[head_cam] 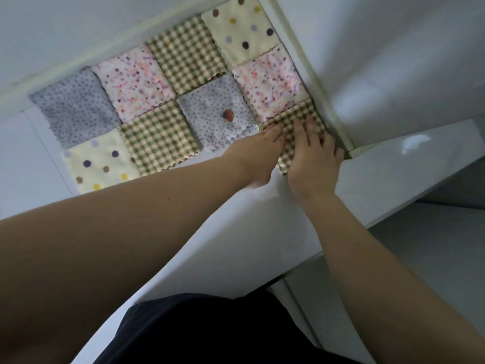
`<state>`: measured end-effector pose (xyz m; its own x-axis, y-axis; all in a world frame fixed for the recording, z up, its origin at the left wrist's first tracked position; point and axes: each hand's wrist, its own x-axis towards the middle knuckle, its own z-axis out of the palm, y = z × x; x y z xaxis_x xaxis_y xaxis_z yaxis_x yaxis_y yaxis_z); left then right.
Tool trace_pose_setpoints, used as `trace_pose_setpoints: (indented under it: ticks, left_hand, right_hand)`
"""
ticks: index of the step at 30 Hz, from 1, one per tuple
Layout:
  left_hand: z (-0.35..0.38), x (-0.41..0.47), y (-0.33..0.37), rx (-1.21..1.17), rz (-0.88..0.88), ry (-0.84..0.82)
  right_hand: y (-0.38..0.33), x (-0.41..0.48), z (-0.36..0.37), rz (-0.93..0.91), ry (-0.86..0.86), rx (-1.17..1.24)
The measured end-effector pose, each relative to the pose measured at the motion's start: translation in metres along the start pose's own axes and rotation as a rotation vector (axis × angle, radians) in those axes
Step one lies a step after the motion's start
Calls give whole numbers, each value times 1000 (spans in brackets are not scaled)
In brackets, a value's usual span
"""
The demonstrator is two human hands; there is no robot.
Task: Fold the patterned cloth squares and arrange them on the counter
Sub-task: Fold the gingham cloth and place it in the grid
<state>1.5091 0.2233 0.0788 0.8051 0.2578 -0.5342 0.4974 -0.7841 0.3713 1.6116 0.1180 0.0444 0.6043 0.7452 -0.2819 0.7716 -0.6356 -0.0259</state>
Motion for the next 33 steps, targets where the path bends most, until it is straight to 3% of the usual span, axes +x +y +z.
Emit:
trace_pose_setpoints:
  ticks: [13,20,23,25,30,33]
  left_hand:
    - [-11,-12,-8,44,15,-28]
    - [4,-77,-28,-182,-194,67]
    - [12,-114,-33,-250,-284,94]
    - [20,-143,-39,-333,-360,112]
    - [45,-205,-56,-496,-516,207]
    - [62,-243,-60,-559,-580,250]
  right_hand:
    - [-2,-2,2,12,-32,-14]
    - [-34,-30,-5,-191,328,240]
    - [-62,-40,-8,-291,381,380]
    - [-91,-54,-10,-311,353,437]
    - [-154,-89,-13,-255,55,489]
    - [-179,-108,-9,-312,19,473]
